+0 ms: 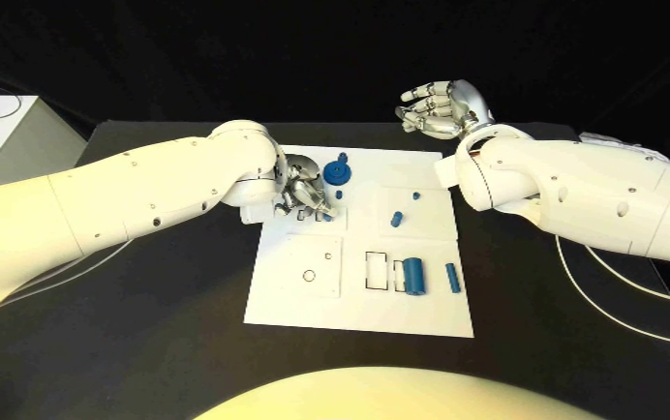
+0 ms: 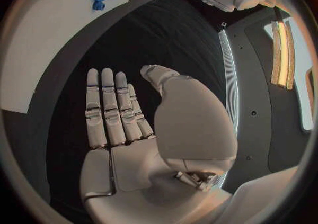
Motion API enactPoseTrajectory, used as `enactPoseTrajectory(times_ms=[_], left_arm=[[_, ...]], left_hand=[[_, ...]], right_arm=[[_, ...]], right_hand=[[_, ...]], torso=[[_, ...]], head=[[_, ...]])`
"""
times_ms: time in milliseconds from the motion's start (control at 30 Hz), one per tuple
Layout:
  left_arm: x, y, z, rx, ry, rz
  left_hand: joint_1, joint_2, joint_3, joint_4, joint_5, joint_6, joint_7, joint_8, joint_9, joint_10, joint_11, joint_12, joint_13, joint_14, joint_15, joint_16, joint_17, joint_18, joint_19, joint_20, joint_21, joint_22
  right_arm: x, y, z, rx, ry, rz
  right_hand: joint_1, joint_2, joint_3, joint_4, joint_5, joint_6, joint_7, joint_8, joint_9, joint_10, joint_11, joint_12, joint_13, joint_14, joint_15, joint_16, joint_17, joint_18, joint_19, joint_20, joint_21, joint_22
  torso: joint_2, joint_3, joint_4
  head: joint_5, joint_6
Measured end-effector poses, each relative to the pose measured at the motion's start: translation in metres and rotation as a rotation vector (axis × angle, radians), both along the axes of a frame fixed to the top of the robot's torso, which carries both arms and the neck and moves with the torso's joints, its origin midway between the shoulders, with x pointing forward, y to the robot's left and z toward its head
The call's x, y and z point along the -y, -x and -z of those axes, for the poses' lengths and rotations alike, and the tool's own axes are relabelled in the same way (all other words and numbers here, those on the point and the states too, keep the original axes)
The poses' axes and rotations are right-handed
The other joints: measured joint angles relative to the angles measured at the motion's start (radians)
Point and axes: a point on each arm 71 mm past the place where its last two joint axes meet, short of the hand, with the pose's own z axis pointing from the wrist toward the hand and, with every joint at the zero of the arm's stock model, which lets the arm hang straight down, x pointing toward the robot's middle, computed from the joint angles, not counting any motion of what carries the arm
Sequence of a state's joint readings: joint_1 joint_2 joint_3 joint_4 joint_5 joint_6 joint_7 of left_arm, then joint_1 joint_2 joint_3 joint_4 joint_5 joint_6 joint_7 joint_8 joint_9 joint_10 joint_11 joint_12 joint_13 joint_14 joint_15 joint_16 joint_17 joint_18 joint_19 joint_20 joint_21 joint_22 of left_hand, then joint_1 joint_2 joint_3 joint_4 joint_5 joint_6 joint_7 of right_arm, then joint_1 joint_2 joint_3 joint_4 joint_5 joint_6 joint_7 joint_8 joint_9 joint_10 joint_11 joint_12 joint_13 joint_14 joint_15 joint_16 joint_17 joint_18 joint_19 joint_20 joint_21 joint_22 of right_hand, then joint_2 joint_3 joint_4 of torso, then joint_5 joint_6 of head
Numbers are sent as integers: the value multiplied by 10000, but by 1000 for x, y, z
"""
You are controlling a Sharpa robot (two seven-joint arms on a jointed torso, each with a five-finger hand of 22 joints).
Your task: Assemble the parts on the task board
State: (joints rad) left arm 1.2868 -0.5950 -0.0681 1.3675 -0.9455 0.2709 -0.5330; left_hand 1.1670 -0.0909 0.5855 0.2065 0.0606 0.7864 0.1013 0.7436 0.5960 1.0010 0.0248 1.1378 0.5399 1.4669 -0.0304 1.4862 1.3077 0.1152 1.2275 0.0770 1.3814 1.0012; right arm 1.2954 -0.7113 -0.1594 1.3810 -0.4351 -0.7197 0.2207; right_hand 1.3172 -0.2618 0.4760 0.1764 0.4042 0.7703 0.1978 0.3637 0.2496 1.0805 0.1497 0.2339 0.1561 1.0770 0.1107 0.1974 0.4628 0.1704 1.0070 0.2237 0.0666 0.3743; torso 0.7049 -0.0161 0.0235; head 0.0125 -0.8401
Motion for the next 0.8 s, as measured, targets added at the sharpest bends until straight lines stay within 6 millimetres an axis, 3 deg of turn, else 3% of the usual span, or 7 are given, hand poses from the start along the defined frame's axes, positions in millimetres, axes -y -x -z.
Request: enactPoseTrajectory(times_ms=[100,200,233,300,433,667,800], left_arm=[[0,0,-1,-33,46,-19],[0,0,0,-97,92,-45],[0,0,0,-117,108,-57],[-1,1,0,-169,165,-95],[-1,1,0,-245,312,-201],[-4,1,-1,-253,636,-529],[-7,1,-2,-237,817,-756]], left_hand=[[-226,-226,1188,-553,-47,-12,-5,-65,120,30,-28,-82,8,0,0,0,0,1,0,0,0,18],[-485,-324,1554,-477,-15,-42,-32,-20,556,132,-50,-101,61,0,0,0,0,0,0,0,0,18],[-651,-362,2040,-831,22,-45,-29,8,613,148,-34,-131,83,0,0,0,0,0,21,-20,39,34],[-901,-378,2122,-781,218,-58,-16,132,838,244,-54,-142,156,0,0,12,0,0,36,-36,71,87],[-1206,-382,2150,-753,1354,1,-75,286,1135,535,-63,2,491,-1,-71,90,-1,-1,240,-119,259,420],[-1417,-441,2150,-753,1805,216,-163,287,1345,898,-99,246,988,-9,-133,206,-2,0,448,-188,426,791],[-1694,-539,2168,-736,2272,451,-224,287,1472,1259,-203,390,1313,2,-217,317,-2,-163,618,-242,547,1038]], right_arm=[[0,0,0,-9,-2,-5],[0,0,0,-21,-2,-14],[0,0,0,-25,-2,-17],[0,0,0,-35,-1,-23],[0,0,1,-79,10,-29],[1,0,2,-186,51,-48],[1,0,3,-236,77,-42]], right_hand=[[0,0,0,0,0,0,0,0,0,0,0,0,0,0,0,0,0,0,0,0,0,0],[0,0,0,0,0,0,0,0,0,0,0,0,0,0,0,0,-9,0,-36,-36,0,-12],[0,0,0,0,0,0,0,0,0,0,0,0,0,0,0,0,-10,0,-37,-36,0,-12],[0,0,-20,-19,0,0,0,0,0,0,0,0,-21,0,0,0,-16,1,-37,-36,0,-31],[-83,-27,-76,-75,0,-30,30,0,-30,32,38,-41,-168,-181,74,-202,-142,-2,-250,63,0,-263],[-144,-14,-82,-82,0,-69,-4,0,-34,-2,72,-41,-224,-198,89,-213,-184,-2,-287,71,0,-362],[-144,-14,-82,-82,0,-69,-3,0,-34,-2,72,-41,-224,-198,89,-213,-183,-2,-287,71,0,-371]], torso=[[0,-2,5],[-1,-4,6],[-2,-6,8],[-3,-7,8],[-3,-7,6],[-4,-7,7],[-14,-5,13]], head=[[-1,-2],[-5,-8],[-6,-9],[-7,-10],[-9,-10],[-18,-9],[-25,-15]])
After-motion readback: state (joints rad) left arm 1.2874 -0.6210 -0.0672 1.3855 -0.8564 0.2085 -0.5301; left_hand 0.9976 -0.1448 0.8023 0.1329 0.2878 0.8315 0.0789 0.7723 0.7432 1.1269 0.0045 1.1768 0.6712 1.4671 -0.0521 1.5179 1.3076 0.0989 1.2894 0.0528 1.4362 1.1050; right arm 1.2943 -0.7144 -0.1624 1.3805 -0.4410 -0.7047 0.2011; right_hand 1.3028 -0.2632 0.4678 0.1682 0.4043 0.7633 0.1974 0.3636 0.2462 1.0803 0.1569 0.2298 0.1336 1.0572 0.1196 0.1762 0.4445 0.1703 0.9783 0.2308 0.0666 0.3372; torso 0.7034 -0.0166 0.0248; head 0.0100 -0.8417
